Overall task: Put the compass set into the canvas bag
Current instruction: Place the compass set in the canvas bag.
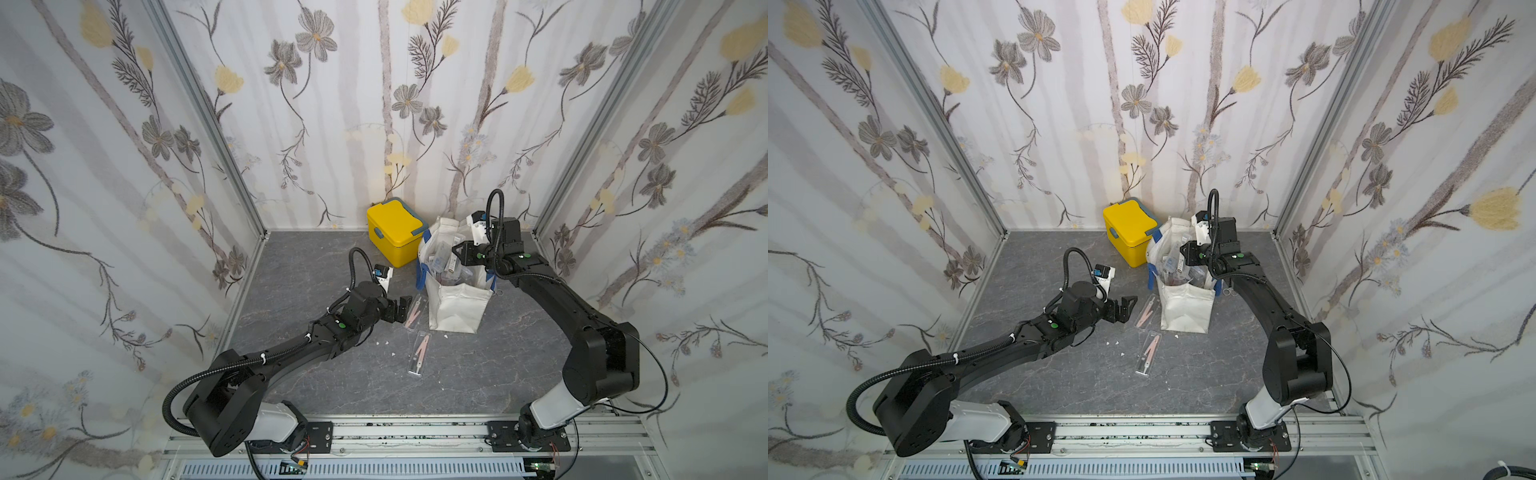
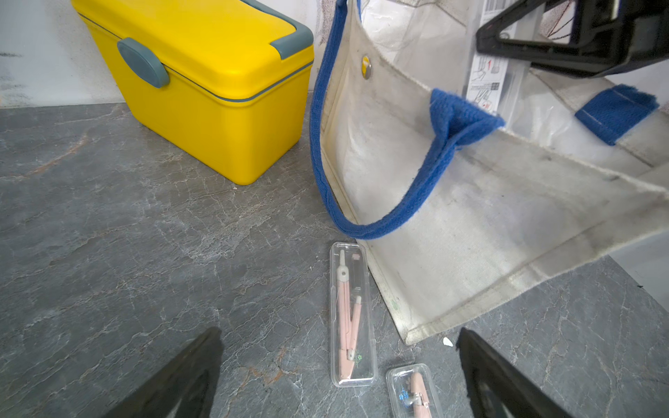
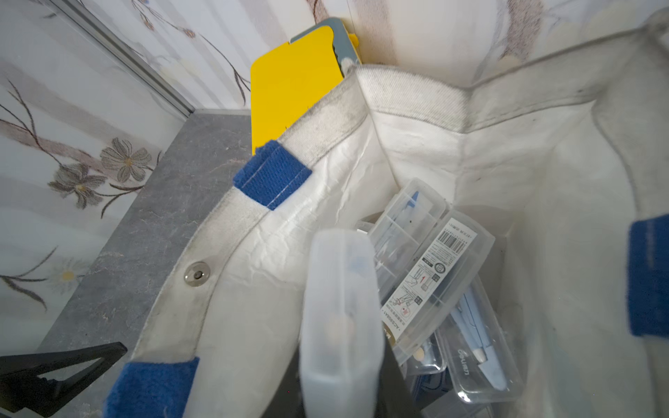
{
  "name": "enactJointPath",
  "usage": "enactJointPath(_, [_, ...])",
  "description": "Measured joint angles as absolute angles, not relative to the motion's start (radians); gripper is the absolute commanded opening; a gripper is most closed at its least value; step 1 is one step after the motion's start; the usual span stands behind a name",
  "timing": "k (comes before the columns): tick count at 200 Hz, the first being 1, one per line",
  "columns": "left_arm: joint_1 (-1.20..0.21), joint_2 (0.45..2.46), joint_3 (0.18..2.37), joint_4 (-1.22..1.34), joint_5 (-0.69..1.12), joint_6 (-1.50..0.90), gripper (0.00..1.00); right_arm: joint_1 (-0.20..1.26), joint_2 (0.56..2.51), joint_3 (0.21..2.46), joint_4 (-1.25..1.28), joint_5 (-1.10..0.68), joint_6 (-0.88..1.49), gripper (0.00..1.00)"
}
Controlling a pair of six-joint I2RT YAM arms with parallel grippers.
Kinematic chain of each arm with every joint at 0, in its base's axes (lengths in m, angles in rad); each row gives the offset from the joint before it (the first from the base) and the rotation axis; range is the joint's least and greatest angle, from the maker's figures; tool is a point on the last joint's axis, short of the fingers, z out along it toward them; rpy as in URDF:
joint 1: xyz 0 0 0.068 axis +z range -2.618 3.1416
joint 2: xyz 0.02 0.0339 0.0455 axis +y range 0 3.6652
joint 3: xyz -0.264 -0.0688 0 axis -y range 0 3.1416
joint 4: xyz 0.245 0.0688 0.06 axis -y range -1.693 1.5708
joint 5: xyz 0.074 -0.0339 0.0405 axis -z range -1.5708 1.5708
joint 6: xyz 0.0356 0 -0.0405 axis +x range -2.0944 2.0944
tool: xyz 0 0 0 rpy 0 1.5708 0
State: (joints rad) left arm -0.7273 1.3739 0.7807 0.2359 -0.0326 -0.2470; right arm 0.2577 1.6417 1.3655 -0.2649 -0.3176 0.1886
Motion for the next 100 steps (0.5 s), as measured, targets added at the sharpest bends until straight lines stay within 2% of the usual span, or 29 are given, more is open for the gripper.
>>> enactJointPath(74, [-0.727, 1.402, 0.809, 0.234, -0.023, -0.259, 1.0, 0.282, 1.824, 1.488, -0.385, -0.233, 0.163, 0.16])
enactJointPath(84, [-0.727, 1.402, 0.809, 0.234, -0.03, -0.259, 1.0, 0.284, 1.837, 1.499, -0.39, -0.234, 0.163, 0.21])
enactJointPath(100, [-0.727, 1.402, 0.808, 0.234, -0.044, -0.258, 1.0, 0.287, 1.844, 1.505, -0.393, -0.232, 0.162, 0.36])
